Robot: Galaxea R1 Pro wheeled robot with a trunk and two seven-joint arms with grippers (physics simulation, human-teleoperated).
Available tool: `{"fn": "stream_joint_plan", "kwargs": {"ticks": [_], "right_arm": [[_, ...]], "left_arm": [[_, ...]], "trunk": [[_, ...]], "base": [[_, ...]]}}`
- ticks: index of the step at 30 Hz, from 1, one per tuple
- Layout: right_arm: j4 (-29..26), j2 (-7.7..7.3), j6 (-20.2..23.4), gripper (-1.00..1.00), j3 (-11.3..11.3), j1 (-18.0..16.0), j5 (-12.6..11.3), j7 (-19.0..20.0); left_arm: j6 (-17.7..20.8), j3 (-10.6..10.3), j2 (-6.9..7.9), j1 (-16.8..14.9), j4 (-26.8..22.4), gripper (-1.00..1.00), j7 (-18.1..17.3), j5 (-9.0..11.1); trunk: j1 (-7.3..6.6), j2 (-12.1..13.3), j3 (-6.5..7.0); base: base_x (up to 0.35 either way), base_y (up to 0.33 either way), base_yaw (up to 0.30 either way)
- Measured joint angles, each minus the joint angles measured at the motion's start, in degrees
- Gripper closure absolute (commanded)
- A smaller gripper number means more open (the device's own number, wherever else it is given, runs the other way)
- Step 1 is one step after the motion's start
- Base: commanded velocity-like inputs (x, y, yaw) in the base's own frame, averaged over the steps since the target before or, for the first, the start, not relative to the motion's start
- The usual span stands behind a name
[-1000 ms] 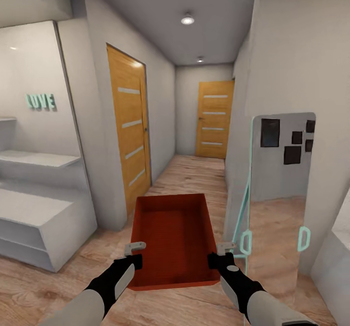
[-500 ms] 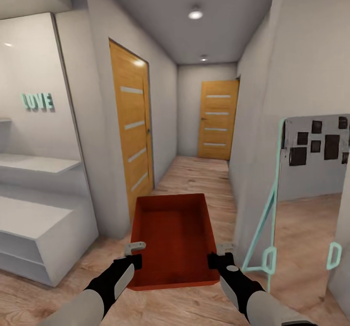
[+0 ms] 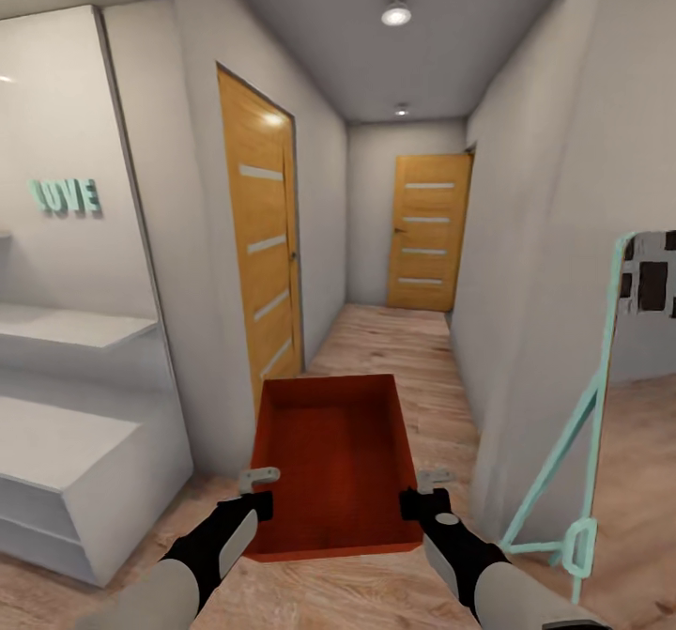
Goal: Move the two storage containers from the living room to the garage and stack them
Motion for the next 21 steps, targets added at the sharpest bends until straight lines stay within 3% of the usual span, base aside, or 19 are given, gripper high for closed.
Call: {"fn": "stream_joint_plan", "kwargs": {"ticks": [21], "right_arm": [[0.01,-0.07,0.02,1.00,0.01,0.01,-0.07,0.10]], "left_arm": [[0.04,0.05,-0.07,-0.01,0.02,1.00,0.06,-0.06]], "trunk": [[0.00,0.00,0.00]], "base": [[0.299,0.215,-0.236]]}}
